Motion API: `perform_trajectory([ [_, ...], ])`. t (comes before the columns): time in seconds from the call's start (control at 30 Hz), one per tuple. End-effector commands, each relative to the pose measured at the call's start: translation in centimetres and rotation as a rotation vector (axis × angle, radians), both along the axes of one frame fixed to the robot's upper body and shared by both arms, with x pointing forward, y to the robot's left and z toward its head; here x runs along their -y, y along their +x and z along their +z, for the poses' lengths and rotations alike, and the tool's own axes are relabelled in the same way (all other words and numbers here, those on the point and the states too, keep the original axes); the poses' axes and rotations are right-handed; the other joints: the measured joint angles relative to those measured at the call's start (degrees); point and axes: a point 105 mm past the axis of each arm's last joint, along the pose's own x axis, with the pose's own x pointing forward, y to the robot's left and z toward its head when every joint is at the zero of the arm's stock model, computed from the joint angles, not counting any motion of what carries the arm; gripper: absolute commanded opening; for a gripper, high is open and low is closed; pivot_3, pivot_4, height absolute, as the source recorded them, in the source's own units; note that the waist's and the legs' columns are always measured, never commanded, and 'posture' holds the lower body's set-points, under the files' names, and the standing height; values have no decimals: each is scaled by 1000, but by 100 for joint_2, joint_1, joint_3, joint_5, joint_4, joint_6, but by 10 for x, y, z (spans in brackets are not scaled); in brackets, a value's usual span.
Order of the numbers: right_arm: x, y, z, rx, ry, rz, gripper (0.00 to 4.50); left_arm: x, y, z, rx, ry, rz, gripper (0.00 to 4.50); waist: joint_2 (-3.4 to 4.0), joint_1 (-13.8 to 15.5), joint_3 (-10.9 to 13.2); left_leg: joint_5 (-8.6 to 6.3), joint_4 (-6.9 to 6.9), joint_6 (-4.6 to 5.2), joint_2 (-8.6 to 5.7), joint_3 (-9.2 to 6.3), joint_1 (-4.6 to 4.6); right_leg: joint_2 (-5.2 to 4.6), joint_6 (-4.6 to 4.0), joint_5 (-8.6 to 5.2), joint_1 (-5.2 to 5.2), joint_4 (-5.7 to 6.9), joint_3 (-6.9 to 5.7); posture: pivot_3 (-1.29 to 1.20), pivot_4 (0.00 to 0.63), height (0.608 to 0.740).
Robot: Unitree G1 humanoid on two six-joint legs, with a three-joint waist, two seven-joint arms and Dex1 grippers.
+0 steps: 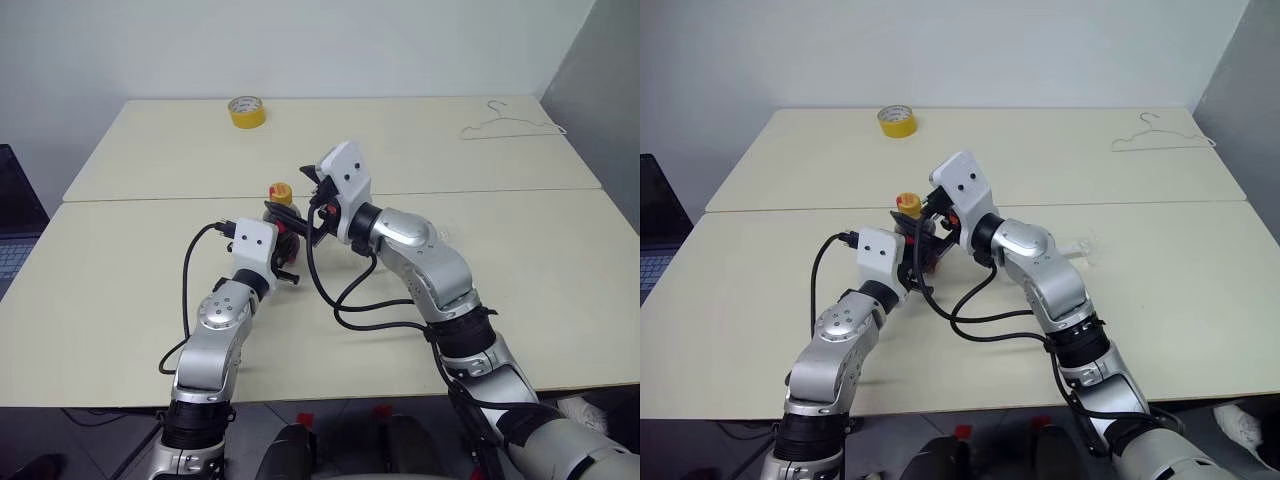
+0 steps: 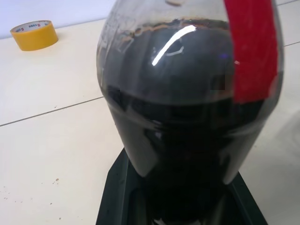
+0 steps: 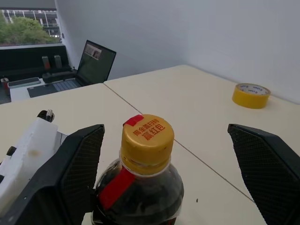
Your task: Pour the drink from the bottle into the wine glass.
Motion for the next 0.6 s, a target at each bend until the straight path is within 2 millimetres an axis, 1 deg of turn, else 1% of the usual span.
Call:
perform_trajectory([
  [0.03,2,0,13,51,25,-20,4500,5,-2,21,80,-5,-24,632,0,0,0,0,0,0,0,0,0,0,0,0,0,0,0,0,150,740],
  [0.3,7,5,13,41,34,-53,4500,5,-2,20,78,-4,-24,632,0,0,0,0,0,0,0,0,0,0,0,0,0,0,0,0,150,740],
  [0.47,14,6,13,28,46,-67,4500,5,-3,19,76,-5,-23,632,0,0,0,0,0,0,0,0,0,0,0,0,0,0,0,0,150,740],
  [0.6,24,4,11,19,47,-80,4500,4,-3,19,75,-4,-22,631,0,1,0,0,0,0,0,0,-1,0,0,0,0,0,0,0,150,740],
])
